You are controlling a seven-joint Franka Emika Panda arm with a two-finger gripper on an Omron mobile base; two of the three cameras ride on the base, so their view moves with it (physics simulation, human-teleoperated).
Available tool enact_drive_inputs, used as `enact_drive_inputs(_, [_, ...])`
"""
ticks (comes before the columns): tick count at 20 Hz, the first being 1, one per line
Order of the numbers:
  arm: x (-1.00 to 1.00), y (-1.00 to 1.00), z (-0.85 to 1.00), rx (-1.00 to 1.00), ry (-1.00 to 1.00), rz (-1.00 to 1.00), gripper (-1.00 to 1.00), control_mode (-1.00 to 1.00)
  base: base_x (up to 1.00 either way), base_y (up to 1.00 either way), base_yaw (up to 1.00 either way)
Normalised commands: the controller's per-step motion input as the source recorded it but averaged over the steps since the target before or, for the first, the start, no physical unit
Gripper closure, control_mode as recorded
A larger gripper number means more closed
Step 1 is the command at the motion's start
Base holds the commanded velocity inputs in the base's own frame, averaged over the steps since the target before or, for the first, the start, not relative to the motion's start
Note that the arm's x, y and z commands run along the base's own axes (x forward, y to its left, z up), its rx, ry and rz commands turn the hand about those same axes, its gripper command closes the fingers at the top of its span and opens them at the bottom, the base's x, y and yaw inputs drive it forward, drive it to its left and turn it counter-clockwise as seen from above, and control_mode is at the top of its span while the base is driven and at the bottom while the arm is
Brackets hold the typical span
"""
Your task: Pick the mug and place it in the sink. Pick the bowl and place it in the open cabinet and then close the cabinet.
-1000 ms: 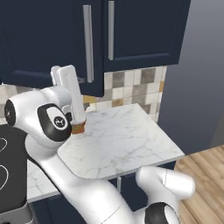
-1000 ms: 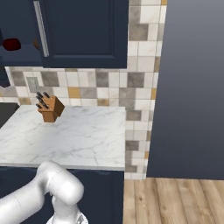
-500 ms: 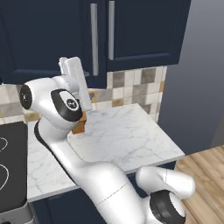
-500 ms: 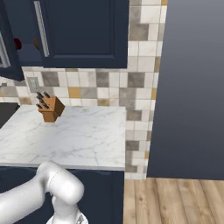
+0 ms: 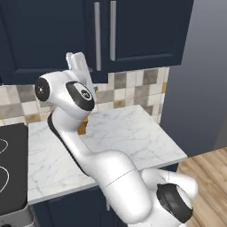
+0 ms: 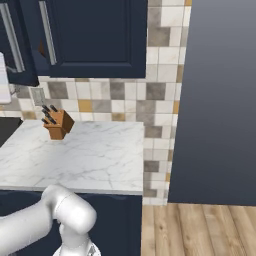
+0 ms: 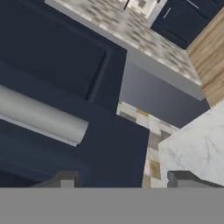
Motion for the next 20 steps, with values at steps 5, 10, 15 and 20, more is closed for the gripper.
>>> enact_drive_inputs(5, [0.76, -0.18, -0.2, 0.09, -0.11, 0.16, -1.0, -1.0, 0.0, 0.0, 0.0])
enact_drive_inputs(10, [0.91, -0.13, -0.17, 0.1, -0.07, 0.15, -1.0, -1.0, 0.0, 0.0, 0.0])
enact_drive_inputs(15, [0.99, 0.0, -0.17, 0.09, -0.03, 0.1, -1.0, -1.0, 0.0, 0.0, 0.0])
enact_drive_inputs(20, [1.0, 0.0, -0.12, 0.09, 0.0, 0.02, -1.0, -1.0, 0.0, 0.0, 0.0])
